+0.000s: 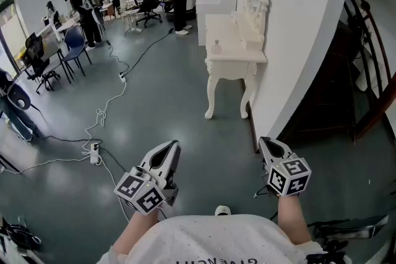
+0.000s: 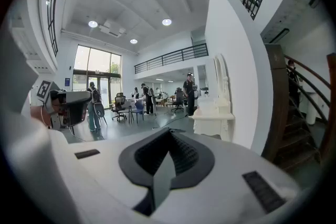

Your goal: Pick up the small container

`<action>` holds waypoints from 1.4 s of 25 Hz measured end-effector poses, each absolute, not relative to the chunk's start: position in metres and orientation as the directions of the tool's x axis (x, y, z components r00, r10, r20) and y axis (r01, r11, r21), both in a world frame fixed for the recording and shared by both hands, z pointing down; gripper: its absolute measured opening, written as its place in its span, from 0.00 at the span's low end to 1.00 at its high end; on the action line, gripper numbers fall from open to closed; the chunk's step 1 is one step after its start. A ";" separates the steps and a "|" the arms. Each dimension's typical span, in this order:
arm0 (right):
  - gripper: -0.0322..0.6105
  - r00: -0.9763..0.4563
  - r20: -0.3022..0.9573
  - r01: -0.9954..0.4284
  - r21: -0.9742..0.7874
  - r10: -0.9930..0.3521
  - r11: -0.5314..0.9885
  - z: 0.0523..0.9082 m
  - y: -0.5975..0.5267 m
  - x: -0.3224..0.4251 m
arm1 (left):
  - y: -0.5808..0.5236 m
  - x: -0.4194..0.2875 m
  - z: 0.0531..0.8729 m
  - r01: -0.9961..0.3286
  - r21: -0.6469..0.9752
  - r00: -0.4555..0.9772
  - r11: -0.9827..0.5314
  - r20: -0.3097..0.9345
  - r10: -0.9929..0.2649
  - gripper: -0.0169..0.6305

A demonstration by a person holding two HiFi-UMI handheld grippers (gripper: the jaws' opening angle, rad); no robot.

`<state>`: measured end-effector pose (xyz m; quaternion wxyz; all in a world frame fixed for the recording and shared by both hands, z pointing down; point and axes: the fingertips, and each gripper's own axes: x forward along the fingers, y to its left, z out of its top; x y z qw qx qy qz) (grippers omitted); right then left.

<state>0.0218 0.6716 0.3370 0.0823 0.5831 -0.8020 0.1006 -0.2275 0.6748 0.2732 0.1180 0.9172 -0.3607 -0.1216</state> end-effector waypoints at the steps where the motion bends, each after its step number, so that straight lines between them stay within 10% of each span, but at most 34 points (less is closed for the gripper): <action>1: 0.05 -0.305 0.253 -0.952 -0.064 -0.918 0.299 0.337 0.674 0.020 | 0.676 -0.230 0.273 -0.630 0.309 0.712 -0.713 -0.137 -0.689 0.03; 35: 0.05 -0.307 0.342 -0.950 -0.166 -0.888 0.264 0.376 0.464 0.022 | 0.527 -0.278 0.326 -0.728 0.386 0.605 -0.567 -0.027 -0.796 0.03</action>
